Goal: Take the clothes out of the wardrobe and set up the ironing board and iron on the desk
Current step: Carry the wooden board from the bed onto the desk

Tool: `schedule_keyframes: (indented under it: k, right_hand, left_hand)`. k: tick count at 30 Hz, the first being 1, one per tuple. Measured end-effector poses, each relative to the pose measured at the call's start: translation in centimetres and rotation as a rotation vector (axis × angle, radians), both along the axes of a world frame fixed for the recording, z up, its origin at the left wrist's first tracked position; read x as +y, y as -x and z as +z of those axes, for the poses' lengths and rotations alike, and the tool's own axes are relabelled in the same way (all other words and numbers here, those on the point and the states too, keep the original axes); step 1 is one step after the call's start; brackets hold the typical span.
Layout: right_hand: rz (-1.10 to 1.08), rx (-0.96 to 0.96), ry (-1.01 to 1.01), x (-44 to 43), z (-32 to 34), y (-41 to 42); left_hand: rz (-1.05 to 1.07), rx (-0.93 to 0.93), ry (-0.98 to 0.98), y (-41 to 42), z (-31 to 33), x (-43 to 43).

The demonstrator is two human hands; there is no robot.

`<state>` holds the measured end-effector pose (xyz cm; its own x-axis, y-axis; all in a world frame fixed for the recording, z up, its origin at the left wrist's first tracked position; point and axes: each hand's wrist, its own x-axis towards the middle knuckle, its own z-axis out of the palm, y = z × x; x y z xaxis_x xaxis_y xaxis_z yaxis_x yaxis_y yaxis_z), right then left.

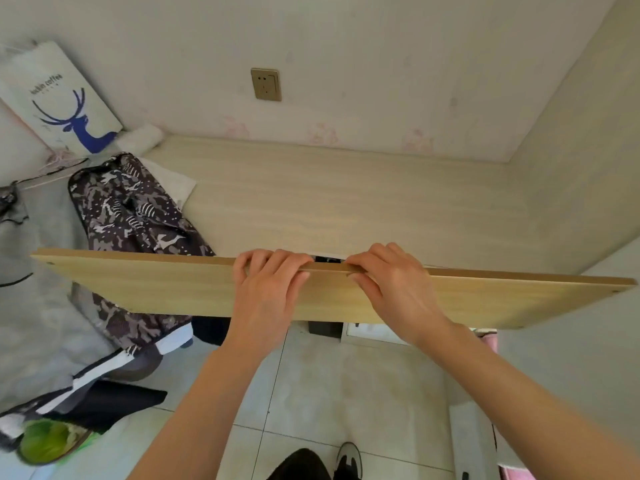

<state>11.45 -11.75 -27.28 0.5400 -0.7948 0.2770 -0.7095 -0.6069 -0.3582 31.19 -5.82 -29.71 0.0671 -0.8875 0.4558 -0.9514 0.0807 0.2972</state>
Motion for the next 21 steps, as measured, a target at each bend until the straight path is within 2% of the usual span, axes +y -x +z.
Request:
schedule_keyframes:
  k: [12, 21]
  right_hand:
    - [-0.143, 0.077, 0.029, -13.6, 0.9, -2.9]
    - [-0.229, 0.129, 0.004, -20.3, 0.8, -5.9]
  left_hand:
    - [-0.102, 0.042, 0.063, -3.1, 0.7, -15.4]
    - [-0.149, 0.094, 0.023, -5.9, 0.1, -23.4]
